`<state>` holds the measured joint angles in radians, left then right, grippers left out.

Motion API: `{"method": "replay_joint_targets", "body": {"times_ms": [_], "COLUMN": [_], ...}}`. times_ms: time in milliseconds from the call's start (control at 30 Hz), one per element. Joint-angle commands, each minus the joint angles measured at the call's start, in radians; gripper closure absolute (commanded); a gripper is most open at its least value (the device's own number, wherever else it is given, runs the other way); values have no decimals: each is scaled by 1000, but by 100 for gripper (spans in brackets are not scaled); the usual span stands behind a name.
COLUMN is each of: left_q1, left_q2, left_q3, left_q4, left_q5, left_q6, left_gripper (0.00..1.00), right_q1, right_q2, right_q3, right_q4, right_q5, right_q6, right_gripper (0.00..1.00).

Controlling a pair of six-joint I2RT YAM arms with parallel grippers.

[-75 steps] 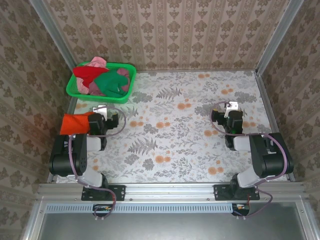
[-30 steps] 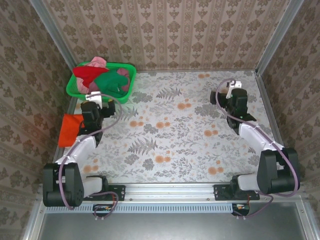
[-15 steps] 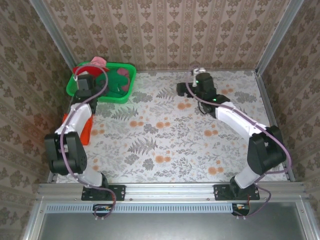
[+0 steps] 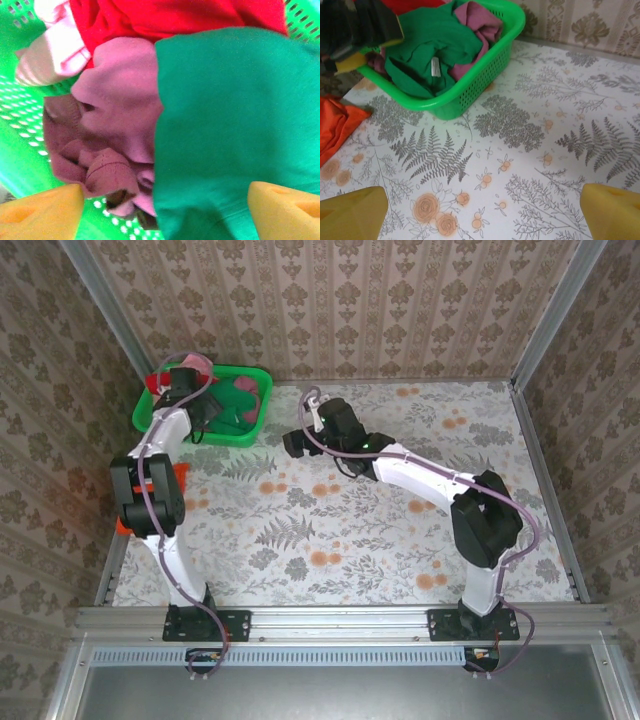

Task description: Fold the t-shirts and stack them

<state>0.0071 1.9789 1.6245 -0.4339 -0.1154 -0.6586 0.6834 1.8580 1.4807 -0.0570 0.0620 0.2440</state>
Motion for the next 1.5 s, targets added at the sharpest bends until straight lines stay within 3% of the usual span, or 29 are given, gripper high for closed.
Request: {"method": "replay_joint_targets", "body": {"times_ms": [0,100,233,400,433,633,1033,1367,1400,1467], "left_q1": [-17,-25,-28,-30,-30,-31,-44,37,41,38], "left_q2": [46,60,71,69,63,-31,-215,-90,-90,-110], "left_q3": [42,57,71,80,81,86,117,190,194,177], "left_q4": [-67,-62,-59,-55,-59,-62,-52,-149,-159,-157], "left_q5": [56,70,90,111,109,52,59,159,168,160], "left_q6": [-89,-109,-124,-129,-129,-89,26,3,5,22], "left_gripper": [22,41,57,97,100,100,100,100,84,40], "right_q1": [-3,-5,-7,-7,-7,-7,-24,-25,-25,-27], "right_q2": [12,18,23,38,40,43,27,26,19,5], "right_q3": [44,63,84,104,107,115,80,64,57,39], "right_q4": [-37,-70,-92,-99,-100,-91,-60,-72,-74,-73], "right_q5": [-11,-4,4,1,1,14,54,22,24,37], "right_q6": [12,-17,-32,-22,-17,9,106,134,133,135], "right_gripper": [0,0,0,0,0,0,0,0,0,0]}}
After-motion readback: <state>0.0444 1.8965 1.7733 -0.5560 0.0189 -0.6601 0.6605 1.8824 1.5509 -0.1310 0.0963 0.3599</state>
